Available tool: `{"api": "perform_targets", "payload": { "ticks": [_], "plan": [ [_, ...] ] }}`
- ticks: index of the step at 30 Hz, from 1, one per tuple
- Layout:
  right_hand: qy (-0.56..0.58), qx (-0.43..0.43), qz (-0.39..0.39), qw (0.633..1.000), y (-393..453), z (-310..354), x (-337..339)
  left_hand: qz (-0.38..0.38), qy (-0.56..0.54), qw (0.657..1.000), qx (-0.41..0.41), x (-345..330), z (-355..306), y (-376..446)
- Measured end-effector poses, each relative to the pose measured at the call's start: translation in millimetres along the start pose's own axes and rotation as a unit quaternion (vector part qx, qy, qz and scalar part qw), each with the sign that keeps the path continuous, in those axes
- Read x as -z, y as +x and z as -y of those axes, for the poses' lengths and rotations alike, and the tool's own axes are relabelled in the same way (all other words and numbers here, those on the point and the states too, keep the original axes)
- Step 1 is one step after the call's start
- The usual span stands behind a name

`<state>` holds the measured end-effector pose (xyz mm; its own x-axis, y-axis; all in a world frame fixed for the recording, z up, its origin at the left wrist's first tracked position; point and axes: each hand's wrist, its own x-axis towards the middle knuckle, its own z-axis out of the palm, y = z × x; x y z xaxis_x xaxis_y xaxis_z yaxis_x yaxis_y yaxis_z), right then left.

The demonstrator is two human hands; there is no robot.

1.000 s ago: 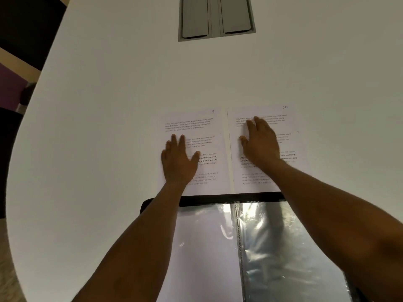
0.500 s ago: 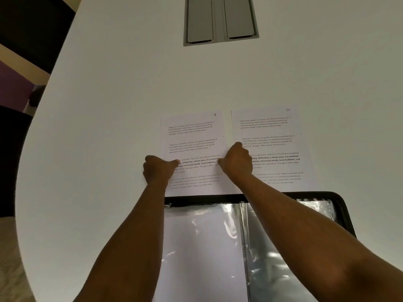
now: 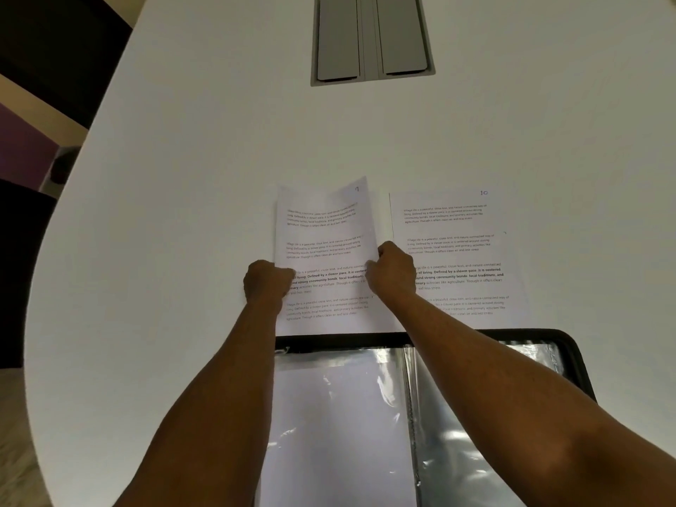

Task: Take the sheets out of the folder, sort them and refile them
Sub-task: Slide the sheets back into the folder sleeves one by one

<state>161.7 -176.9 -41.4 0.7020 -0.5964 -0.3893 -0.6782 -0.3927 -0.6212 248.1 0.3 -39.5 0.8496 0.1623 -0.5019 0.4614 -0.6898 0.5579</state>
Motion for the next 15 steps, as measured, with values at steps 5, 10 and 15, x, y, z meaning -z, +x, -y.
{"api": "perform_targets", "payload": {
  "ticks": [5, 10, 15],
  "plan": [
    [0.109, 0.087, -0.066, 0.988, 0, 3, 21, -0.048, -0.060, 0.992, -0.103, 10, -20, -15],
    [0.190, 0.109, -0.111, 0.969, -9, 14, 71, -0.049, -0.164, 0.968, -0.183, 28, -53, -44],
    [0.253, 0.102, -0.068, 0.960, -36, 3, 124, 0.045, -0.270, 0.947, -0.169, 33, -64, -89]
  ]
}}
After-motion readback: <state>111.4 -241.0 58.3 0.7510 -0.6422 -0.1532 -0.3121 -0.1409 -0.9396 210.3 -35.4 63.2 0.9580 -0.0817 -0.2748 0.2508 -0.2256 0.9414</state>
